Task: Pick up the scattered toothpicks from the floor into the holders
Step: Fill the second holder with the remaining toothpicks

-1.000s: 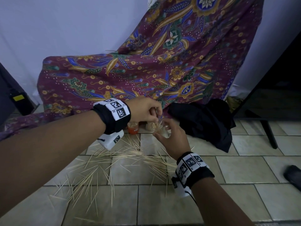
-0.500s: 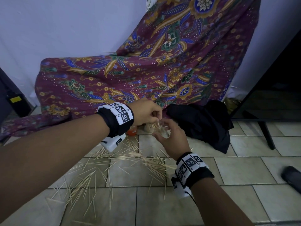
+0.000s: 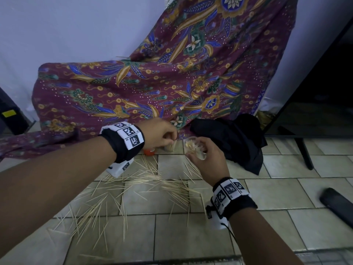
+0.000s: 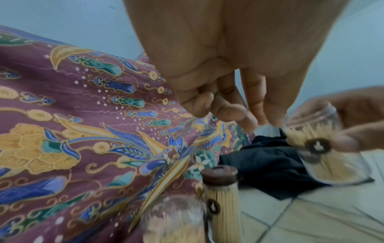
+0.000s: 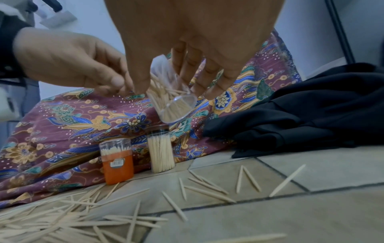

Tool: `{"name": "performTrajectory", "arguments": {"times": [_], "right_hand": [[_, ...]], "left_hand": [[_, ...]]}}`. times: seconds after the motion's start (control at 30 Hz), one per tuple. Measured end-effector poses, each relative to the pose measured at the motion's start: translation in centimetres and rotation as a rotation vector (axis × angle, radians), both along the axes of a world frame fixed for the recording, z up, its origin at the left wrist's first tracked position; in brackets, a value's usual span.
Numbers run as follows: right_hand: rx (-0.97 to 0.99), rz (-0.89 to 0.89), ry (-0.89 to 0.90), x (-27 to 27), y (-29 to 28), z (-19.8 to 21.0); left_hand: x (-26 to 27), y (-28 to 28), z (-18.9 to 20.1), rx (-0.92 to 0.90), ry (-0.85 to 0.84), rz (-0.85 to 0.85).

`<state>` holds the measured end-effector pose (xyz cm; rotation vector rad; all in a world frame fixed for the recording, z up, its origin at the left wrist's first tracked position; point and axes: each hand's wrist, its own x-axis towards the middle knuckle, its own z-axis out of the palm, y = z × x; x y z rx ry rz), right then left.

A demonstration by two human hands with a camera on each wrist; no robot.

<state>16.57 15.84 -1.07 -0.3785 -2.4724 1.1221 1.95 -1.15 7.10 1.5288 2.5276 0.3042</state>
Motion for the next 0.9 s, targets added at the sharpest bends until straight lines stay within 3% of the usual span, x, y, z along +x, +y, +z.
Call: {"name": "performTrajectory", "arguments": {"times": [0.17, 0.23, 0.43, 0.57, 0.77, 0.9], "right_hand": [[0.006, -0.045, -0.045, 1.6, 1.5, -0.5], [0.011, -0.062, -0.047, 2.1, 1.8, -0.7], [0.014, -0.086, -0.034, 3.3, 2.2, -1.7], [0.010, -0.096, -0.031, 3.8, 2.3, -2.3], [0.006, -0.107, -0.040, 4.2, 2.3, -2.8], [0.007, -0.102, -0.053, 4.2, 2.3, -2.7]], "left_hand": [[3.1, 0.5, -5.4, -0.437, 0.019, -0.172], [4.7, 0.7, -7.5, -0.500, 0.041, -0.248], [7.6, 1.0, -11.1, -0.483, 0.058, -0.239], [8.4, 1.2, -10.9, -0.475, 0.074, -0.220], [7.7, 1.0, -10.5, -0.444, -0.041, -0.194], [7.6, 0.6, -10.6, -0.436, -0.001, -0.233]]}}
